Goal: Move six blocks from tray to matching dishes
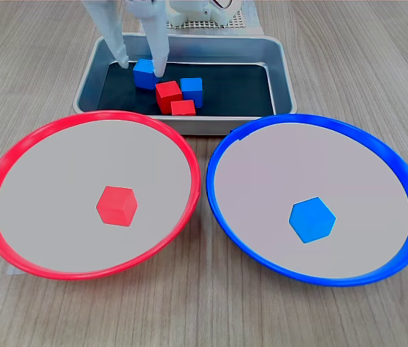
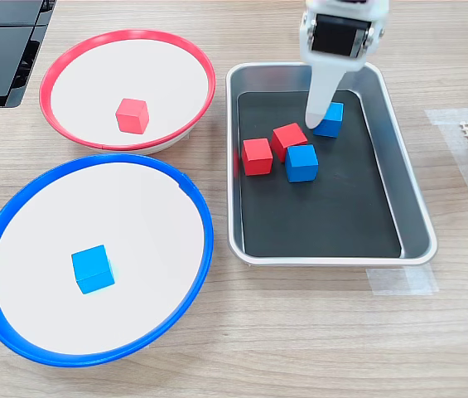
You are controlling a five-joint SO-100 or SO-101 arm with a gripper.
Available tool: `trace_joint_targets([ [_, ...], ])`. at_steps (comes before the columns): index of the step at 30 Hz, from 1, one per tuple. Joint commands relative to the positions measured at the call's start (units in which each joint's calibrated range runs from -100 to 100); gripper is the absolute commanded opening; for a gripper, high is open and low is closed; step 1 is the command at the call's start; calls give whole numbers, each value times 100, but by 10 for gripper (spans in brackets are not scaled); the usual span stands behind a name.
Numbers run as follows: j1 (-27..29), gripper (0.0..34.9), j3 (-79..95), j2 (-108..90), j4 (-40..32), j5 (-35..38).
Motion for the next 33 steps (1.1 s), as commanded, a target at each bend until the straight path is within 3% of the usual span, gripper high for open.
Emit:
trace_joint_targets([
  [1, 50, 146, 264, -184, -300, 63],
  [8, 50, 141, 528, -167, -390, 142],
  [9, 22, 85, 574, -184, -432, 147],
  [11, 12, 27, 583, -184, -448, 147],
  [12, 3, 4, 546, -184, -448, 122],
  [13, -35, 3, 455, -184, -382, 98],
  [17, -505, 2, -819, -227, 798, -205],
  [19, -1070, 2, -1921, -150, 1640, -635],
  [20, -1748, 1, -2913, 46, 1929, -1358],
  [23, -2689, 1, -3969, 592, 1384, -2515],
  [26, -3254, 1, -4424, 1249, 559, -3179],
  [33, -3677, 2, -4287, 2187, -588, -3414],
])
